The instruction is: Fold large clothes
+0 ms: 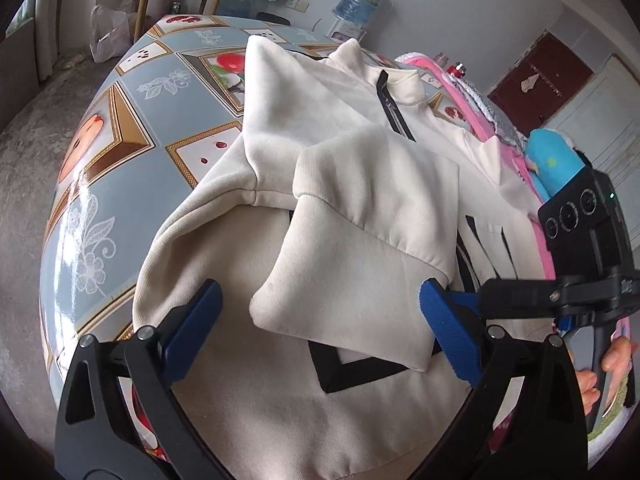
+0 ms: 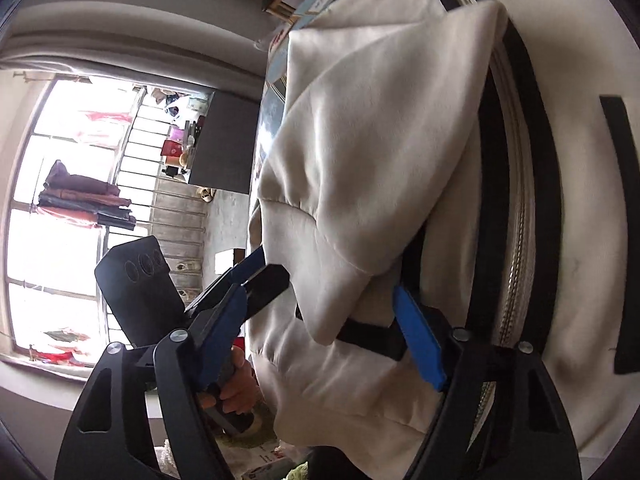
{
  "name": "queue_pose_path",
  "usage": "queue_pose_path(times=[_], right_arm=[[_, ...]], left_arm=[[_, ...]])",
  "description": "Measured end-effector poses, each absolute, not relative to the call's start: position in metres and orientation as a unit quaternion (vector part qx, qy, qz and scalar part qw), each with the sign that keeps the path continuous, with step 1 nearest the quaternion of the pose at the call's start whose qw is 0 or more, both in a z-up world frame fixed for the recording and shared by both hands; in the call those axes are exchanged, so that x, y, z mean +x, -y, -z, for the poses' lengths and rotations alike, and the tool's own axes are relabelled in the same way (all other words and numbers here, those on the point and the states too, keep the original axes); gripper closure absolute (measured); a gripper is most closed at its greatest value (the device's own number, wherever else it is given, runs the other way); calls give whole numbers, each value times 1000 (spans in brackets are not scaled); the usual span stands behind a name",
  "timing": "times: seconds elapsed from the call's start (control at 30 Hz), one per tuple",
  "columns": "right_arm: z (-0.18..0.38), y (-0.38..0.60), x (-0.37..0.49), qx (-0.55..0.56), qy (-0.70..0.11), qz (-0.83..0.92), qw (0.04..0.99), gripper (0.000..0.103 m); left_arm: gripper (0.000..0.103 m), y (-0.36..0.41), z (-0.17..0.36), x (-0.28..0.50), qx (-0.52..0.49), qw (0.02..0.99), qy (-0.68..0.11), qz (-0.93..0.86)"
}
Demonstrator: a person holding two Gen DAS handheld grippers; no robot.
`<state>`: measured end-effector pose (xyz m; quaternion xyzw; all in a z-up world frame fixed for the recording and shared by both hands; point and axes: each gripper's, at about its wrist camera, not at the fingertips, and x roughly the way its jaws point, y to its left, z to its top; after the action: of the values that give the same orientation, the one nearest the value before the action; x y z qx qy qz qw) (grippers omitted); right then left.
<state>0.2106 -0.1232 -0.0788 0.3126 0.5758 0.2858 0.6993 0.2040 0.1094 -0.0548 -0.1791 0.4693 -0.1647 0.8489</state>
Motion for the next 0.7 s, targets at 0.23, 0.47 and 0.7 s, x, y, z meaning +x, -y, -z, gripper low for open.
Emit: queue_pose_path(times=[0.23,0.47,0.7], right_arm=[[92,107,217,284,-583,-274,710,66],[78,124,207,253,-558,-278,740,95],[38,149,206,220,-515,-285,778,97]], left_arm=[[8,-108,48,198,-160,859,-466,137],[8,-105,27,193,-90,892,-434,85],[8,-104,27,205,-42,893,-447,32]])
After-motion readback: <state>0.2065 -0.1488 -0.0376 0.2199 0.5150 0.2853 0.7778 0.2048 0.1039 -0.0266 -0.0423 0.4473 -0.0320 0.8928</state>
